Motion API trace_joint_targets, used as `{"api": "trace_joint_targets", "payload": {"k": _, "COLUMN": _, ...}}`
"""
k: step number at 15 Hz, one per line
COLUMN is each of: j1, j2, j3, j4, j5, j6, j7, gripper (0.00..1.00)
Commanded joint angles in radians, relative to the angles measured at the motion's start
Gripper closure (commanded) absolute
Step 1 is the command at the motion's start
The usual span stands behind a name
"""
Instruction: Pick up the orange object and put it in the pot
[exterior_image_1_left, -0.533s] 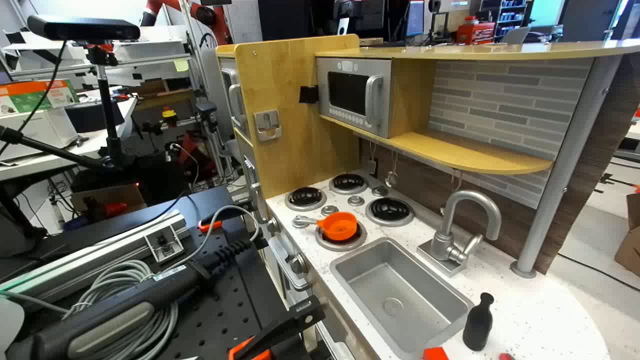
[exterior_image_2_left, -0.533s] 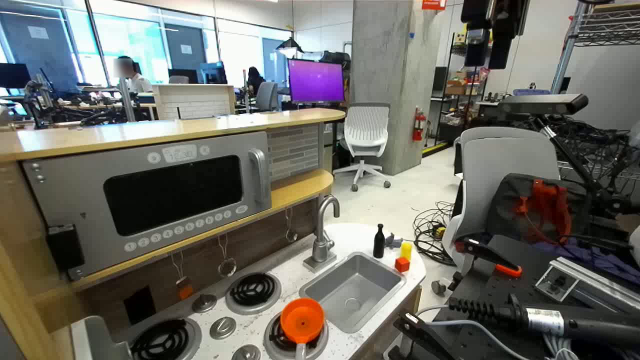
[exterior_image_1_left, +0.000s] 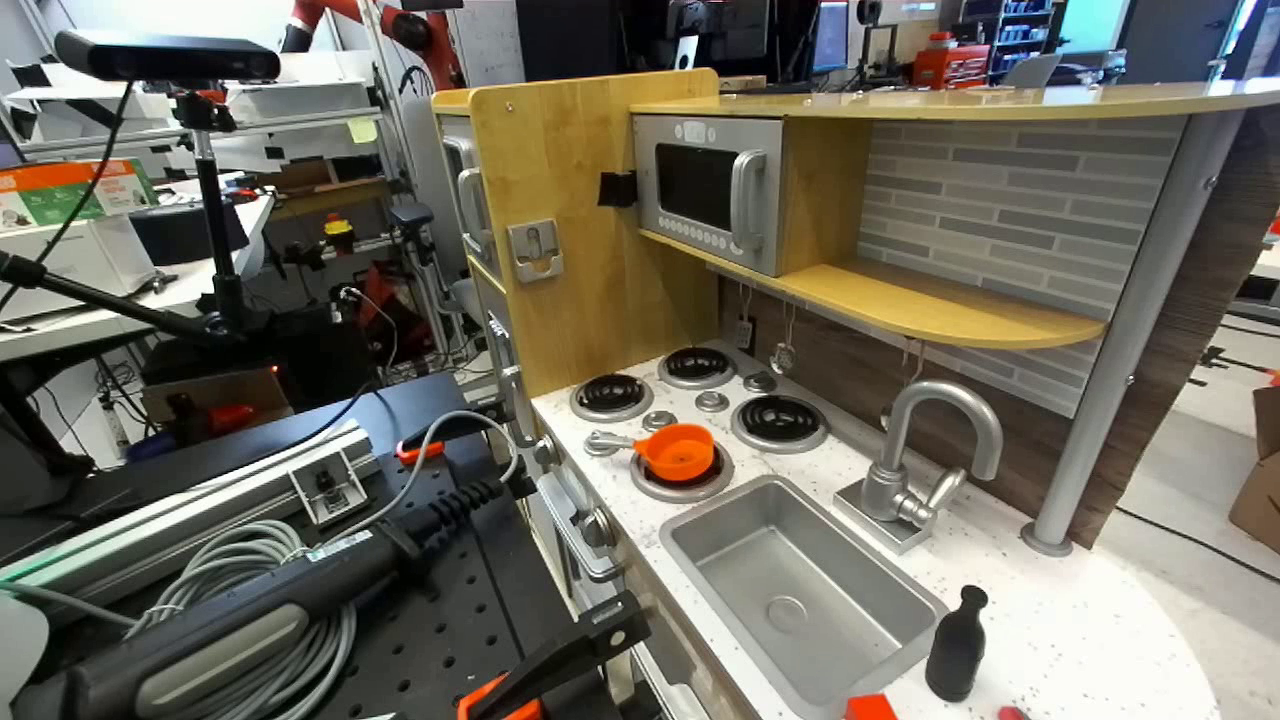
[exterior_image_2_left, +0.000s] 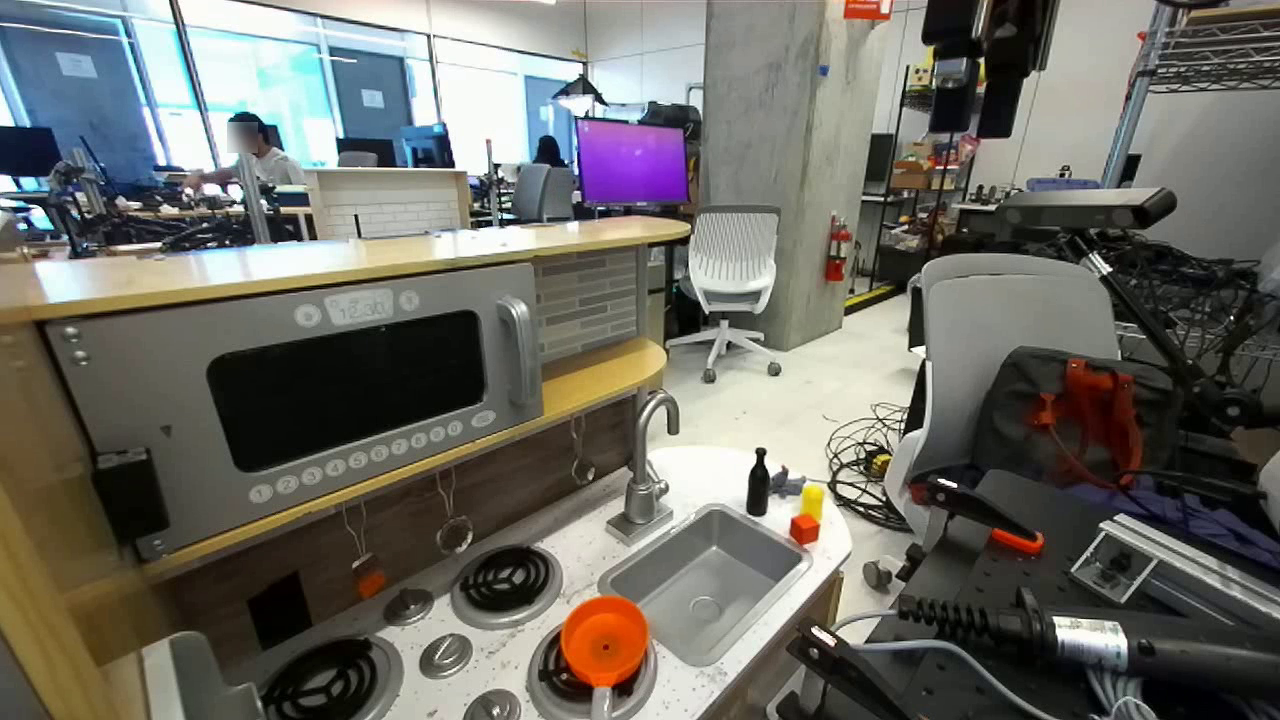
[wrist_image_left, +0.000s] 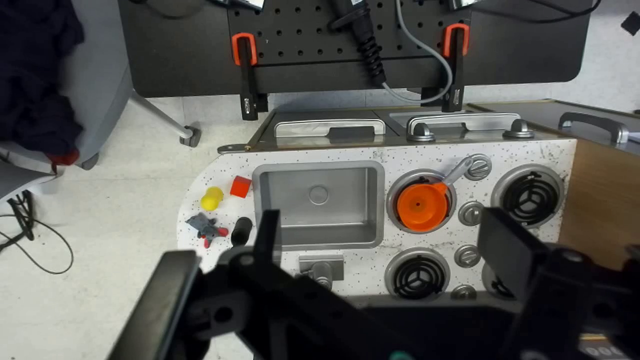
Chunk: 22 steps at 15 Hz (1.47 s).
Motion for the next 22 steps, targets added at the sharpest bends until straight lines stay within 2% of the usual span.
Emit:
{"api": "trace_joint_targets", "payload": {"k": 1, "j1": 0.003, "j2": 0.000, "j3": -0.002, "j4": 0.002, "j5": -0.001, "j6": -0.002, "j7": 0.001, "gripper": 0.00}}
{"api": "trace_joint_targets", "payload": {"k": 19, "j1": 0.003, "j2": 0.000, "j3": -0.002, "j4": 0.002, "j5": -0.001, "j6": -0.002, "j7": 0.001, "gripper": 0.00}}
{"api": "trace_joint_targets", "payload": {"k": 22, "j1": 0.004, "j2": 0.033, "j3": -0.003, "j4": 0.015, "j5": 0.009, "j6": 0.013, "j7": 0.008, "gripper": 0.00}}
